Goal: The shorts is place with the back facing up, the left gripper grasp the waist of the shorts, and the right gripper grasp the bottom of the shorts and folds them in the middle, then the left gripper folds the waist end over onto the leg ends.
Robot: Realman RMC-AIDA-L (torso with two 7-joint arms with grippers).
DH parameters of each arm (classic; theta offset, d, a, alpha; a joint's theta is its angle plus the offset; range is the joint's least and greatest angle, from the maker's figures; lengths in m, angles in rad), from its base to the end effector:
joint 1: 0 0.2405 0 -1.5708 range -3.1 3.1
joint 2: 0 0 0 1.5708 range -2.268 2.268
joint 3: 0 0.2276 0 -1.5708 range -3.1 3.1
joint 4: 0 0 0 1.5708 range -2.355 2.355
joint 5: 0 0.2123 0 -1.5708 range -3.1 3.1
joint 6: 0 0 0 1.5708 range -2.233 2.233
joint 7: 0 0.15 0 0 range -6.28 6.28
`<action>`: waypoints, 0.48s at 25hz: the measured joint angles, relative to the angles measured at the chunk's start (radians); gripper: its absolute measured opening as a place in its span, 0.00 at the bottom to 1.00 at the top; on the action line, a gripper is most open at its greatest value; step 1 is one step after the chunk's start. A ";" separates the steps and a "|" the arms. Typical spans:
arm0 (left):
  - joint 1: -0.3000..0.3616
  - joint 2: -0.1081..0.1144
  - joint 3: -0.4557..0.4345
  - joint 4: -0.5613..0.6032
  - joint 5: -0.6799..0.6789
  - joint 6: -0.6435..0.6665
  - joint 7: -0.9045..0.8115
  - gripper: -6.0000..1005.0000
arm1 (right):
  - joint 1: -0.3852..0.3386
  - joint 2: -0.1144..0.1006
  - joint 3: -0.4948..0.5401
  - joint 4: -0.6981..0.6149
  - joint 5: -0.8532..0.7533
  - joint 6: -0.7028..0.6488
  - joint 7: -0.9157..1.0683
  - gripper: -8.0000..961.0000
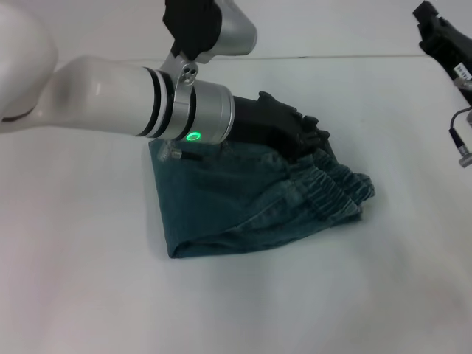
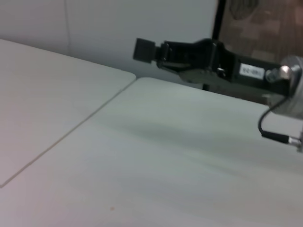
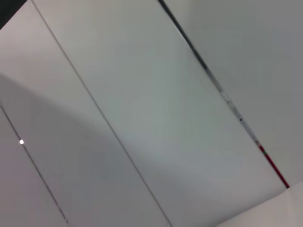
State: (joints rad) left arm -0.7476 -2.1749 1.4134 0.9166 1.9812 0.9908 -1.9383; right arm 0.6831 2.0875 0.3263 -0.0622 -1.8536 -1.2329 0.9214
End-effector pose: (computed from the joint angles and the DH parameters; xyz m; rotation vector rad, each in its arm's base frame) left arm -0.0867 0.3787 -0.0804 -2.8007 -0.4490 -0.3285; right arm 0.2539 0.3821 0.0165 -1.6222 0.9111 1.2452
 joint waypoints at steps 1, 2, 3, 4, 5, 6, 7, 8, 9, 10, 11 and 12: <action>0.007 0.000 -0.001 0.000 -0.009 -0.003 0.001 0.11 | 0.000 0.001 -0.012 0.001 0.000 0.000 0.000 0.02; 0.019 0.001 -0.004 0.009 -0.021 -0.005 0.002 0.15 | 0.000 0.001 -0.027 0.002 0.000 -0.001 0.003 0.03; 0.035 0.001 -0.008 0.021 -0.031 -0.005 0.002 0.18 | 0.000 0.001 -0.042 0.003 0.000 -0.003 0.008 0.03; 0.054 0.002 -0.016 0.036 -0.042 -0.002 0.004 0.22 | -0.001 0.001 -0.067 0.002 0.000 -0.008 0.020 0.03; 0.086 0.002 -0.037 0.063 -0.063 0.009 0.009 0.26 | -0.001 0.000 -0.098 -0.005 0.000 -0.017 0.036 0.03; 0.117 0.001 -0.062 0.089 -0.084 0.028 0.019 0.33 | -0.002 -0.002 -0.141 -0.019 0.000 -0.033 0.057 0.03; 0.142 0.001 -0.088 0.107 -0.102 0.044 0.030 0.40 | -0.004 -0.003 -0.189 -0.041 0.000 -0.052 0.083 0.03; 0.169 0.000 -0.123 0.121 -0.127 0.079 0.051 0.48 | -0.005 -0.004 -0.234 -0.065 0.000 -0.073 0.111 0.03; 0.203 0.000 -0.180 0.134 -0.155 0.126 0.075 0.50 | -0.007 -0.004 -0.289 -0.102 0.000 -0.103 0.156 0.03; 0.228 0.001 -0.234 0.136 -0.175 0.181 0.098 0.52 | -0.011 -0.004 -0.354 -0.146 -0.001 -0.133 0.211 0.03; 0.257 0.003 -0.299 0.135 -0.191 0.242 0.118 0.54 | -0.015 -0.004 -0.426 -0.204 -0.001 -0.170 0.287 0.03; 0.280 0.005 -0.345 0.133 -0.202 0.289 0.133 0.56 | -0.020 -0.005 -0.477 -0.245 -0.001 -0.196 0.345 0.03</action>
State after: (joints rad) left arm -0.4680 -2.1697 1.0683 1.0498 1.7789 1.2793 -1.8049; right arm 0.6630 2.0822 -0.1503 -0.3071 -1.8545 -1.4292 1.2660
